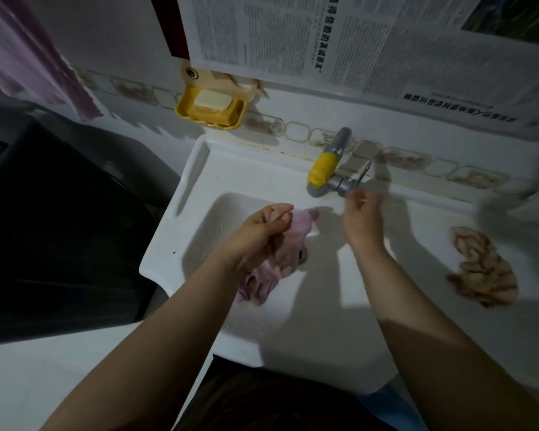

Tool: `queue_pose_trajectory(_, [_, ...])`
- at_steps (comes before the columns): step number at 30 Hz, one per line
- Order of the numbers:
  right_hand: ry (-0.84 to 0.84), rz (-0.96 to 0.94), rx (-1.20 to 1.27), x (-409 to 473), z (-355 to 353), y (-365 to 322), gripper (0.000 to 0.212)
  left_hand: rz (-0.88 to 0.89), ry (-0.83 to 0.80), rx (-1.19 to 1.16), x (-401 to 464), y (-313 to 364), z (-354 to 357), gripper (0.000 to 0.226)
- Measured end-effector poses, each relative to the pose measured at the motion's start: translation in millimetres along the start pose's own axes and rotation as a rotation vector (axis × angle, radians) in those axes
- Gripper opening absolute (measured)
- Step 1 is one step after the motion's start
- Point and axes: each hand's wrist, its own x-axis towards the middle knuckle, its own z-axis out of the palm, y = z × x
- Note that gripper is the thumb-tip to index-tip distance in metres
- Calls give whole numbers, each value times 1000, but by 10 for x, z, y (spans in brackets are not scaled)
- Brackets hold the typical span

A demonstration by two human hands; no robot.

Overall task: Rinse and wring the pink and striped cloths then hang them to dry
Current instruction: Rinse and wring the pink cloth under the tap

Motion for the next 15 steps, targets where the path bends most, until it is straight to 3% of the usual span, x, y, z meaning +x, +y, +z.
queue_pose_trajectory(2, [69, 33, -66, 324, -84, -81, 54, -30, -25, -44, -11, 4, 92, 32])
queue_pose_trajectory(4, [-19, 42, -215, 632, -82, -135, 60, -42, -28, -43, -35, 37, 177, 37])
queue_pose_trajectory(9, [-25, 10, -495, 905, -6, -171, 49, 55, 39, 21, -14, 80, 294, 39])
queue_pose_trajectory(15, [-4, -59, -510, 869, -30, -89, 33, 199, 41, 81, -20, 96, 390, 46])
